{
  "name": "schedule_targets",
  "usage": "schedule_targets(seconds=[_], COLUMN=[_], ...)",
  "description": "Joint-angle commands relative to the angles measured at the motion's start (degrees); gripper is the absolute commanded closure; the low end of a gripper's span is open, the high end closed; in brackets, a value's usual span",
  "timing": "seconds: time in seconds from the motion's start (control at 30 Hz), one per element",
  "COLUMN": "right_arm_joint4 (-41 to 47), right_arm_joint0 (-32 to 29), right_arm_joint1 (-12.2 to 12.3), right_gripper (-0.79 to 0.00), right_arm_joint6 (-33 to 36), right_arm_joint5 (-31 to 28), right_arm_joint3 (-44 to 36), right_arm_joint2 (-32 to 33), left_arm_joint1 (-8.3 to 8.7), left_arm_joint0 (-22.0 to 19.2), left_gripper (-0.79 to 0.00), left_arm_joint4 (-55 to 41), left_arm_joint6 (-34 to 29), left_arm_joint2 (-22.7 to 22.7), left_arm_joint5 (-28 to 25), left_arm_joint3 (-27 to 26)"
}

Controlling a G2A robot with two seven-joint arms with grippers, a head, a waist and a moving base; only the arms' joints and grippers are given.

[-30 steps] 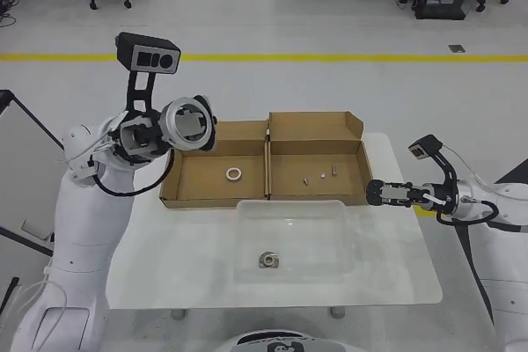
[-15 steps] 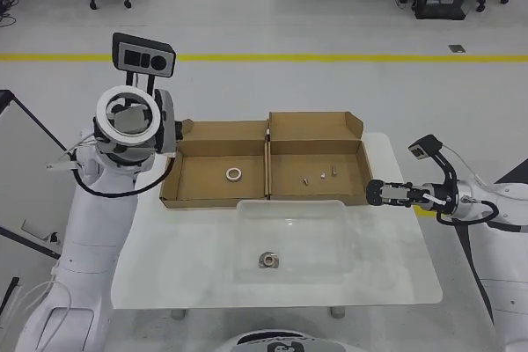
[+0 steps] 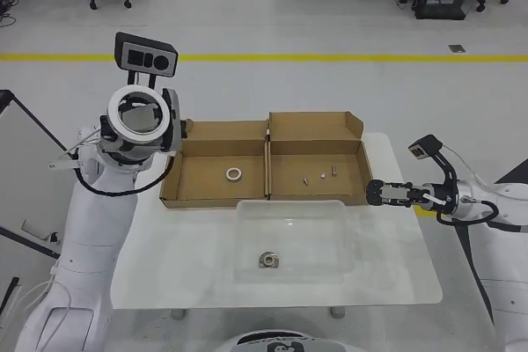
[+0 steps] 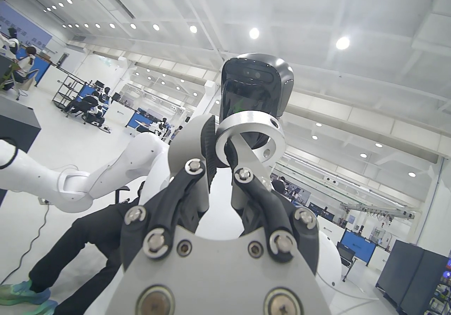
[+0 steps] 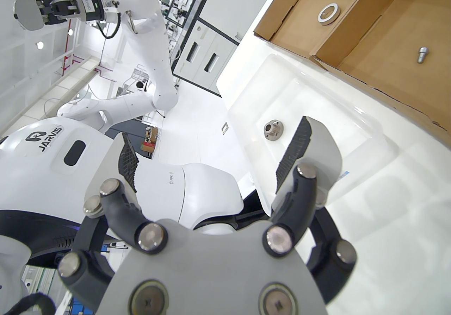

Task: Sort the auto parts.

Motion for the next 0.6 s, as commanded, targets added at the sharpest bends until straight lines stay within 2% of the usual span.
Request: schedule_targets(seconds=[0.0, 0.13, 0.33, 0.57], right_arm_joint4=[0.0, 0.0, 0.0, 0.0], right_arm_joint0=[0.0, 0.0, 0.0, 0.0], right_arm_joint1=[0.0, 0.0, 0.0, 0.0], right_gripper=[-0.785, -0.785, -0.785, -0.785], right_arm_joint6=[0.0, 0.0, 0.0, 0.0], right_arm_joint5=[0.0, 0.0, 0.0, 0.0], right_arm_joint3=[0.0, 0.0, 0.0, 0.0], right_arm_joint2=[0.0, 0.0, 0.0, 0.0], left_arm_joint1=[0.25, 0.62, 1.07, 2.15], left_arm_joint0=[-0.05, -0.29, -2.24, -6.09], left_gripper=[0.0, 0.0, 0.0, 0.0], left_arm_joint4=[8.91, 19.68, 30.19, 50.51], left_arm_joint6=[2.77, 6.89, 10.8, 13.03], left_arm_joint2=[-0.24, -0.29, -0.44, 0.53], left_arm_joint5=[0.2, 0.79, 3.2, 9.81], left_arm_joint3=[0.22, 1.41, 3.16, 4.41])
